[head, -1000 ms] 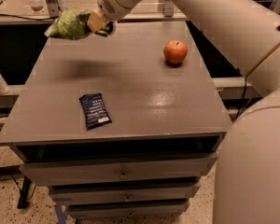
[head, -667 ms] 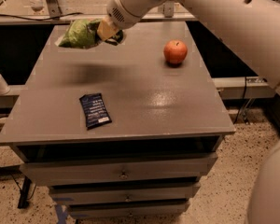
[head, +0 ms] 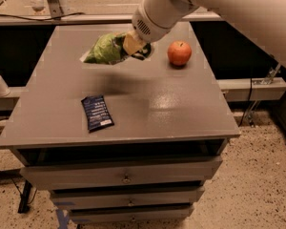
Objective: Move green jalapeno chip bag near apple
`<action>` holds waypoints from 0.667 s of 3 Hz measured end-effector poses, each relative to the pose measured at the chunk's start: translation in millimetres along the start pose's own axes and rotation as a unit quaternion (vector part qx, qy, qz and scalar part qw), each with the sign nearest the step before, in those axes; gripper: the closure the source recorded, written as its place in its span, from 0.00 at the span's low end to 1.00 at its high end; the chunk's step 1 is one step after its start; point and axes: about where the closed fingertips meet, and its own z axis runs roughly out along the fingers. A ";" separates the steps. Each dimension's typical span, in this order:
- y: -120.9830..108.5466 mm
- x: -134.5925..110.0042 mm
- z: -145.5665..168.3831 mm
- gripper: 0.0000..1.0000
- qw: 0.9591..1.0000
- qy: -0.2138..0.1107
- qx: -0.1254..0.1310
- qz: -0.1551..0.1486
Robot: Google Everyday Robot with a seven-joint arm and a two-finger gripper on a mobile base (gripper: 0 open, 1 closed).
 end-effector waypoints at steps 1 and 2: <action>-11.3 31.3 -16.6 1.00 0.999 0.028 0.015 0.005; -27.0 63.0 -26.8 1.00 0.998 0.052 0.017 0.001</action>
Offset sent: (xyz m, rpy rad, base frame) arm -0.0230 -0.1170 -0.0256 -0.1495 0.0665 -0.0417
